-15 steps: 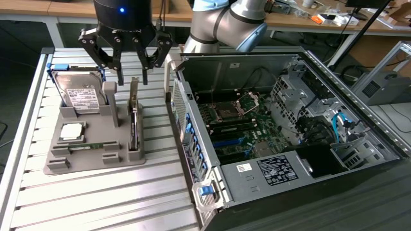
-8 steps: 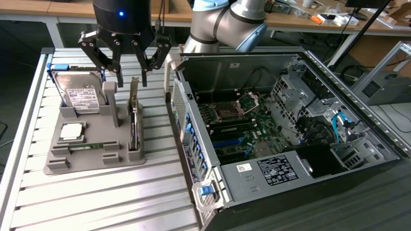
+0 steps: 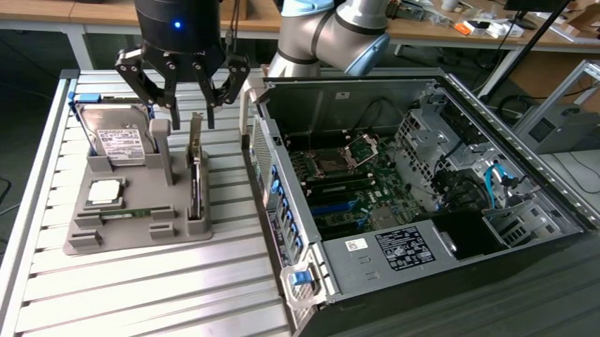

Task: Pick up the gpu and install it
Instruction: 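Pick up the gpu and move the gpu toward the slot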

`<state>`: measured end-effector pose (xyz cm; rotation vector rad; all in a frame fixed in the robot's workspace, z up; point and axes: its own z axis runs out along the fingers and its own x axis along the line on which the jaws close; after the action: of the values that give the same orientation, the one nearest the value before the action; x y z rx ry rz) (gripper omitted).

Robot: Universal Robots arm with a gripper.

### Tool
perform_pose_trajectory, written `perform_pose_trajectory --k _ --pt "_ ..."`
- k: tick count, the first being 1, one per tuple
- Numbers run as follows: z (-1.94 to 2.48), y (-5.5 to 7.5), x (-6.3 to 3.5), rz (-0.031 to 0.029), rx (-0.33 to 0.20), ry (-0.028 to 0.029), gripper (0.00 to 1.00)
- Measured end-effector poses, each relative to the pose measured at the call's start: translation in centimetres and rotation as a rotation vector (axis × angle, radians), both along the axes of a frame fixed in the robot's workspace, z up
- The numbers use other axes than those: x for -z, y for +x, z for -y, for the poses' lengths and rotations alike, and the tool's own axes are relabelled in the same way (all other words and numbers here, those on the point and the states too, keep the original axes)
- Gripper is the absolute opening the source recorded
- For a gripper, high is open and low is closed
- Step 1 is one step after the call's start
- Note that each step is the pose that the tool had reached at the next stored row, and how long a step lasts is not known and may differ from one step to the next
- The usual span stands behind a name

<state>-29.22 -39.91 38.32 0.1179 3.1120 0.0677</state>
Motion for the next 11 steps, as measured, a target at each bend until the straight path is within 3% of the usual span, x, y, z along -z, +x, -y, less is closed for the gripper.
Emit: perform_pose_trajectory --k 11 --pt "0.0 0.0 0.4 0.0 0.0 -0.0001 0.48"
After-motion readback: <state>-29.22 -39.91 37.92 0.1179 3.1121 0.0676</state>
